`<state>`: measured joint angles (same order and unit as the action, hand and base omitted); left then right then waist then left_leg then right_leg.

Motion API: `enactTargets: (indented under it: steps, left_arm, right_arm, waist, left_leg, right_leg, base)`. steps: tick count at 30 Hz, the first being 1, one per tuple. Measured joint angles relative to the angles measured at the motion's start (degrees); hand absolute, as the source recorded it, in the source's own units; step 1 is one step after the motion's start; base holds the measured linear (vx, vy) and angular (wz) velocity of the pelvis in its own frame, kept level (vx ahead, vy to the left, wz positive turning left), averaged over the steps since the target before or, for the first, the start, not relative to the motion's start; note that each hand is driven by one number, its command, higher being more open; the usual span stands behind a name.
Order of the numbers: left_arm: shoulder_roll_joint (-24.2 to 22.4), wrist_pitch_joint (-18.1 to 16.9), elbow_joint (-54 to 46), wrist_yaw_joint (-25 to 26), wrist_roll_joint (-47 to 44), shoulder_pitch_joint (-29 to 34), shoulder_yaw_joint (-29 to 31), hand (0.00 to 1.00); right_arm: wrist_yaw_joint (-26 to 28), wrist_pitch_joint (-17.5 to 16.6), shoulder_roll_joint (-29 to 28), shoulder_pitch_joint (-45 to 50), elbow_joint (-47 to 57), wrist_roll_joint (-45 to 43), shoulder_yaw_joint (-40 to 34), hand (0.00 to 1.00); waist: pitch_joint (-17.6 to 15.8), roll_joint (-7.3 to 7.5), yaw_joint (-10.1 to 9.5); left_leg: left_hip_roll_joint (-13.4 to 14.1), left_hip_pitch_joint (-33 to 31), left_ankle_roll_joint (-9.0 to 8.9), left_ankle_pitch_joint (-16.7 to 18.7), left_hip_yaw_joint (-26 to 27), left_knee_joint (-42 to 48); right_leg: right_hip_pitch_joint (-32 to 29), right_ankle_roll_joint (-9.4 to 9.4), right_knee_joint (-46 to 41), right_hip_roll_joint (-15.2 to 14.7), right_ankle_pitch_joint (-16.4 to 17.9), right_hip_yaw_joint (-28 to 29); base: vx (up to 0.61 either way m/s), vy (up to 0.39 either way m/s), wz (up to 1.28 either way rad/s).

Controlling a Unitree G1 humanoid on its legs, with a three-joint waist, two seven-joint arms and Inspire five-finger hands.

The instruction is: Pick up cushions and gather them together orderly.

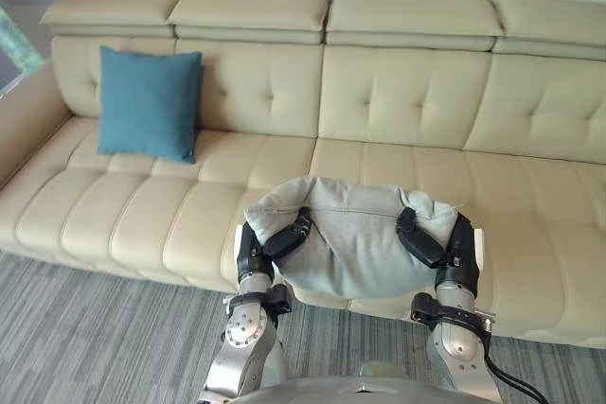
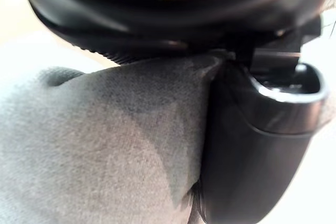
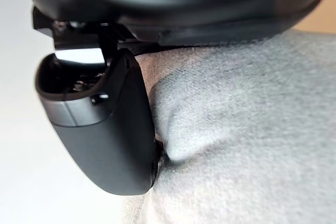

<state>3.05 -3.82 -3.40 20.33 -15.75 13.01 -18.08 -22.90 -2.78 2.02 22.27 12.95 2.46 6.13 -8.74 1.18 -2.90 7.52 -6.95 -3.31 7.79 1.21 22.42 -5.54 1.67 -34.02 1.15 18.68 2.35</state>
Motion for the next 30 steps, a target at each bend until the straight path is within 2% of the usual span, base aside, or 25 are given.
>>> enactTargets:
  steps: [1,2,3,4,5,6,7,8,10,11,12,13,14,15,16,17,18,20,21,22,23,25,27,30]
  left_arm:
    - [0.0,0.0,0.0,0.0,0.0,0.2,0.0,0.0]
    - [0.2,-0.3,0.1,0.0,0.0,0.6,0.0,0.0]
    - [-0.2,-0.1,0.4,0.0,-0.1,1.2,-0.1,0.0]
    - [-0.1,0.2,0.9,-0.5,-0.2,3.1,-1.1,0.0]
    - [0.0,0.2,1.2,-0.5,-0.2,3.1,-1.2,0.0]
    - [0.4,0.3,1.4,-0.5,-0.2,3.2,-1.2,0.0]
    - [0.9,0.4,1.5,-0.5,-0.2,3.3,-1.2,0.0]
    - [2.0,0.6,1.5,-0.5,-0.2,3.1,-1.2,0.0]
    - [2.2,0.6,1.5,-0.5,-0.2,3.0,-1.2,0.0]
    - [2.4,0.7,1.6,-0.4,-0.6,3.0,-1.1,0.0]
    - [2.5,0.7,1.4,-0.4,-0.6,3.0,-1.1,0.0]
    - [2.5,0.6,1.3,-0.4,-0.6,2.9,-1.1,0.0]
    - [2.9,0.6,1.2,-0.4,-0.6,2.9,-1.1,0.0]
    - [3.2,0.6,1.2,-0.4,-0.6,3.0,-1.1,0.0]
    - [3.4,0.8,1.3,-0.4,-0.6,3.0,-1.1,0.0]
    - [3.5,0.9,1.3,-0.3,-0.6,3.1,-1.1,0.0]
    - [3.5,0.9,1.3,-0.3,-0.6,3.1,-1.1,0.0]
    - [3.5,0.9,1.4,-0.3,-0.6,3.0,-1.0,0.0]
    - [3.5,0.9,1.7,-0.3,-0.5,3.0,-0.9,0.0]
    - [3.1,0.9,2.8,-0.3,-0.3,2.6,-1.0,0.0]
    - [1.9,1.6,4.4,-0.3,-0.2,2.0,-1.2,0.0]
    - [1.3,1.8,5.0,-0.4,0.1,2.0,-1.2,0.0]
    - [1.2,1.8,4.9,-0.5,0.1,1.9,-1.2,0.0]
    - [0.9,1.8,4.9,-0.5,0.1,1.9,-1.2,0.0]
  right_arm:
    - [0.0,0.0,0.1,0.1,0.1,0.0,0.1,0.0]
    - [0.0,0.0,-0.2,0.3,0.5,0.0,0.3,0.0]
    - [-0.2,0.3,0.3,0.4,0.5,-0.2,0.3,0.0]
    - [-1.3,1.4,0.6,0.5,0.5,-0.2,0.3,0.0]
    - [-1.6,1.5,0.8,0.1,0.1,-0.2,0.3,0.0]
    - [-1.6,1.6,0.8,-0.7,-0.7,-0.3,0.5,0.0]
    - [-1.6,1.7,0.7,-1.0,-1.3,-0.3,0.7,0.0]
    - [-1.6,2.1,0.1,-1.3,-1.7,-0.3,1.1,0.0]
    - [-1.5,2.1,0.2,-1.7,-2.0,-0.3,1.1,0.0]
    - [-1.4,2.1,0.3,-2.6,-3.1,-0.3,1.1,0.0]
    - [-1.4,2.1,0.3,-2.8,-3.7,-0.2,1.1,0.0]
    - [-1.4,2.1,0.4,-2.8,-3.8,-0.2,1.1,0.0]
    - [-1.3,2.3,0.3,-2.8,-4.0,-0.2,1.2,0.0]
    - [-1.3,2.4,0.3,-2.9,-4.4,-0.1,1.2,0.0]
    - [-1.2,2.4,0.2,-3.0,-5.2,0.0,1.2,0.0]
    - [-1.1,2.5,0.1,-3.0,-6.4,0.0,1.2,0.0]
    - [-1.1,2.7,0.1,-3.0,-7.1,0.0,1.2,0.0]
    - [-1.1,2.7,0.2,-3.4,-8.2,0.1,1.2,0.0]
    - [-1.1,2.7,0.4,-4.2,-9.7,0.3,1.2,0.0]
    - [-1.1,2.7,0.5,-4.2,-10.4,0.4,1.0,0.0]
    - [-1.1,2.8,1.3,-4.1,-11.3,0.4,0.6,0.0]
    - [-1.0,2.9,2.6,-4.2,-11.4,0.4,0.6,0.0]
    - [-0.9,2.9,2.7,-4.2,-11.4,0.4,0.6,0.0]
    - [-0.9,2.9,2.6,-4.1,-10.4,0.4,0.4,0.0]
  waist:
    - [-0.2,-0.29,-0.13]
    - [-0.1,0.11,-0.48]
    - [0.0,-1.06,-0.14]
    - [0.6,-1.69,-0.44]
    - [0.8,-1.99,-0.45]
    - [1.0,-2.12,-1.02]
    - [1.3,-1.73,-1.52]
    - [2.0,-0.23,-1.47]
    - [2.3,0.24,-1.07]
    - [2.6,0.1,-1.3]
    - [3.0,-0.12,-2.48]
    - [3.0,-0.05,-2.79]
    - [3.0,0.46,-2.85]
    - [3.2,0.68,-2.79]
    - [3.5,0.82,-2.63]
    - [4.0,1.08,-2.05]
    - [4.4,1.08,-1.55]
    - [4.7,0.82,-0.93]
    - [5.0,1.1,0.07]
    - [5.6,2.11,0.45]
    - [6.2,0.89,0.48]
    - [7.0,-0.35,0.17]
    - [7.2,-0.59,0.15]
    - [7.2,-0.57,0.09]
  left_leg:
    - [0.5,-0.5,-0.34,0.4,-0.1,2.2]
    - [0.8,-4.5,-0.73,1.8,-0.4,13.6]
    - [2.4,-8.2,-0.35,2.0,-1.1,21.0]
    - [-1.7,-14.0,-0.5,8.0,-1.4,15.7]
    - [-2.9,-14.2,-0.52,7.0,-1.4,10.5]
    - [-3.7,-13.4,0.44,2.1,-1.3,7.2]
    - [-3.8,-12.6,1.18,-0.5,-0.8,6.8]
    - [-4.6,-13.1,2.28,-0.8,0.9,8.1]
    - [-5.7,-12.3,4.23,0.4,1.5,9.4]
    - [-6.1,-10.9,4.31,1.3,1.6,9.2]
    - [-5.8,-7.9,3.96,3.5,3.4,6.3]
    - [-5.9,-7.1,3.64,4.2,4.0,5.0]
    - [-6.3,-4.9,3.65,4.3,5.3,3.2]
    - [-6.4,-3.2,4.16,4.6,5.9,1.9]
    - [-6.3,-2.0,4.22,4.6,6.0,1.0]
    - [-6.2,-0.5,4.36,4.7,6.0,-0.2]
    - [-5.4,0.7,4.47,4.8,5.8,-1.0]
    - [-4.4,1.4,4.16,4.6,5.3,-1.4]
    - [-4.3,1.7,3.89,4.4,3.8,-1.3]
    - [-6.0,1.9,3.27,4.6,1.6,-1.2]
    - [-5.3,2.2,2.6,4.5,0.0,-1.8]
    - [-4.0,3.7,1.32,3.7,-0.9,-5.1]
    - [-3.6,4.9,0.6,3.1,-1.7,-7.2]
    - [-3.5,6.3,0.44,1.8,-2.3,-9.9]
  right_leg:
    - [-0.2,-1.85,-0.2,0.1,1.5,0.1]
    - [1.0,-3.1,6.2,-0.9,0.8,0.7]
    - [1.9,-3.73,6.1,0.7,1.1,1.2]
    - [4.5,-5.9,8.2,1.7,2.3,6.0]
    - [5.6,-5.35,9.3,1.7,2.1,6.6]
    - [6.6,-4.57,9.2,1.7,2.5,8.1]
    - [6.7,-4.06,9.1,1.6,2.8,8.9]
    - [6.7,-2.73,9.4,0.1,3.0,9.4]
    - [8.5,-1.36,11.6,-1.6,2.2,9.8]
    - [9.8,0.31,12.5,-2.1,1.1,10.9]
    - [8.7,1.13,8.6,-2.0,0.6,11.9]
    - [8.1,1.16,6.7,-2.0,0.7,11.8]
    - [4.9,2.61,-1.1,-2.7,0.1,10.1]
    - [1.2,5.39,-8.3,-3.0,-2.2,7.9]
    - [-0.6,5.34,-11.8,-3.5,-2.8,7.1]
    - [-2.2,2.89,-13.2,-3.7,-1.3,5.8]
    - [-4.3,1.36,-12.1,-3.8,0.4,4.1]
    - [-6.2,0.93,-8.4,-3.6,0.9,2.4]
    - [-6.5,0.99,0.8,-3.6,-0.2,1.4]
    - [-5.9,0.85,7.9,-4.6,-6.5,1.1]
    - [-4.5,0.48,9.3,-4.1,-7.1,0.1]
    - [-2.8,-0.35,12.1,-3.0,-7.7,-1.1]
    - [-1.7,-0.61,13.4,-2.6,-7.8,-1.8]
    - [-0.7,-0.63,14.3,-2.6,-7.8,-2.7]
  base:
    - [-0.04,-0.09,-0.29]
    - [-0.06,-0.097,-0.25]
    - [0.21,-0.013,-1.08]
    - [0.39,0.138,-1.04]
    - [0.55,0.227,-1.31]
    - [0.36,0.214,-0.64]
    - [0.34,0.17,-0.57]
    - [0.34,0.13,-0.27]
    - [0.33,0.137,-0.11]
    - [0.29,0.149,-0.45]
    - [0.22,0.118,-0.54]
    - [0.22,0.113,-0.6]
    - [0.16,0.067,-0.44]
    - [0.16,0.047,-0.43]
    - [0.2,0.027,-0.22]
    - [0.17,0.0,-0.05]
    - [0.21,-0.035,0.03]
    - [0.16,-0.07,0.14]
    - [0.25,-0.175,0.43]
    - [0.3,-0.204,0.55]
    - [0.25,-0.201,0.43]
    - [0.17,-0.183,0.21]
    - [0.1,-0.171,0.17]
    - [0.04,-0.079,0.17]
